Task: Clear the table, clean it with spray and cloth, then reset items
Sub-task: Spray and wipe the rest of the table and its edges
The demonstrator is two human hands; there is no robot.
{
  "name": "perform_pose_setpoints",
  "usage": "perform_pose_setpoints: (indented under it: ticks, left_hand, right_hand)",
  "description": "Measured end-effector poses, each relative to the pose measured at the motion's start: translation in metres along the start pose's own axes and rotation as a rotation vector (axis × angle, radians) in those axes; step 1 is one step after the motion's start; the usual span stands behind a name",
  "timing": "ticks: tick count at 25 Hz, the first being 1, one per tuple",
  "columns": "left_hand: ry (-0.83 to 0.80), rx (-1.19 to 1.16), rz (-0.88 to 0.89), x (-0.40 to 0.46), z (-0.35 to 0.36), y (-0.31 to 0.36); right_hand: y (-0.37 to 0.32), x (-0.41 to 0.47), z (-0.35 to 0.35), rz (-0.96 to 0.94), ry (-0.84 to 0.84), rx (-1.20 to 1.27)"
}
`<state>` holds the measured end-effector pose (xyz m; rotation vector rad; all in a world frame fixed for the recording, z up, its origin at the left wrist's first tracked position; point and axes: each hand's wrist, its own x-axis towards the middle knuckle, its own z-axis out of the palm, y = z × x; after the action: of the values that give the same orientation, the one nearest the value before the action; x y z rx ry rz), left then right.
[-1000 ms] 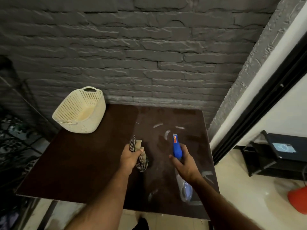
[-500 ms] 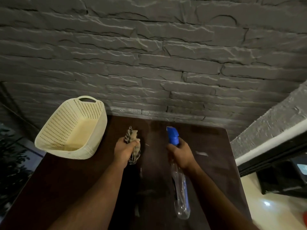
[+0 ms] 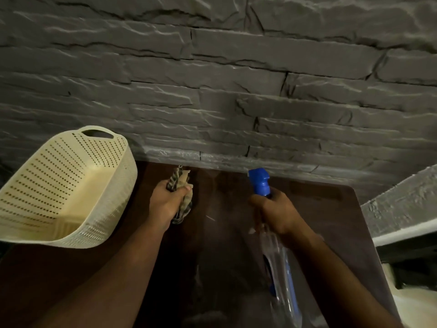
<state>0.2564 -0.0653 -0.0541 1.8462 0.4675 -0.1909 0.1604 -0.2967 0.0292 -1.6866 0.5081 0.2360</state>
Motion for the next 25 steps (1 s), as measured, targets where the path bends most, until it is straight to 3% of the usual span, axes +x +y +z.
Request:
perform_pose_setpoints:
  ticks: [9, 16, 22, 25]
  left_hand:
    - [0.076, 0.030, 0.016, 0.020, 0.015, -0.016]
    - [0.122, 0.048, 0.013, -0.002, 0.017, -0.020]
    - [0.165, 0.072, 0.017, -0.011, 0.020, -0.023]
    - [0.200, 0.116, 0.030, -0.006, 0.024, -0.014]
  right_hand:
    - [0.025, -0.015, -0.049, 0.095, 0.088, 0.015]
    - [0.014, -0.046, -0.008, 0.135, -0.339, 0.008]
    - [0.018, -0.036, -0.039, 0.105, -0.189, -0.050]
    - [0.010, -0.024, -0.046, 0.076, -0.199, -0.063]
